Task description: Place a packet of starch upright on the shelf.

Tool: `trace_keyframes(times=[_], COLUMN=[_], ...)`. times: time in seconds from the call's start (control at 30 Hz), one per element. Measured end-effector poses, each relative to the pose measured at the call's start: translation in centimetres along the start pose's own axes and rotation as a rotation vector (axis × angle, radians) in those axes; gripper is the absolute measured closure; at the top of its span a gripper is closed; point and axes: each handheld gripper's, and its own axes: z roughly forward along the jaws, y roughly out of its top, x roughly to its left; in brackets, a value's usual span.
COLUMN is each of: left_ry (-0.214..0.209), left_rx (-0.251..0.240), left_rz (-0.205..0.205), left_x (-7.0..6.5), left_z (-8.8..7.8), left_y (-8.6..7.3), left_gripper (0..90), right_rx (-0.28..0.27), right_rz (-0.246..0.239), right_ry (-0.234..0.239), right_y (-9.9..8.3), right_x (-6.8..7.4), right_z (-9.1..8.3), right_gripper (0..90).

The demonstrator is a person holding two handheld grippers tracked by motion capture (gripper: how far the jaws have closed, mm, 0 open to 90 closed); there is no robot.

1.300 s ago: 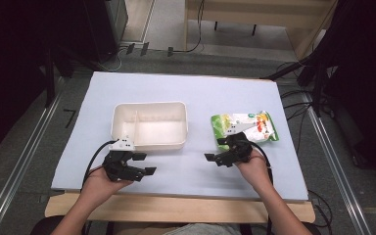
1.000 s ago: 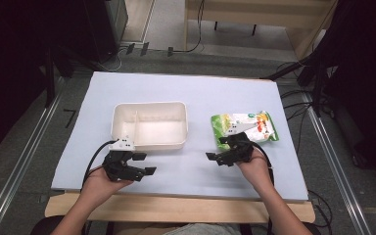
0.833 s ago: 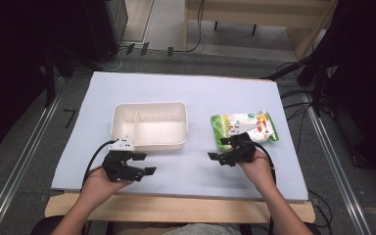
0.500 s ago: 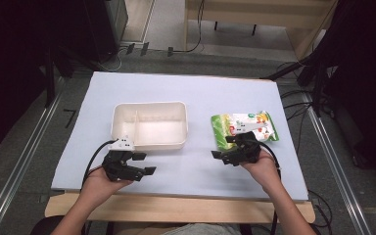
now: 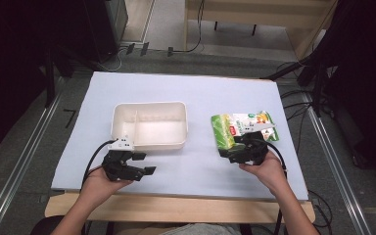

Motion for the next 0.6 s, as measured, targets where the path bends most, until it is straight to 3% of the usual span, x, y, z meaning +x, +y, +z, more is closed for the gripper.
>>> trace_keyframes(times=[0.23,0.6], left_ry=[-0.004,-0.003], left_rx=[-0.001,-0.001], left_rz=[0.000,0.000], left_x=[0.0,0.0], left_z=[0.0,0.0], left_y=[0.0,0.0], left_gripper=[33.0,32.9], right_rx=[-0.011,-0.042], right_rz=[0.012,0.032], right_ry=[0.002,-0.061], right_y=[-0.1,-0.6], right_x=[-0.2,-1.5], right_z=[-0.5,-1.7], right_gripper=[17.0,33.6])
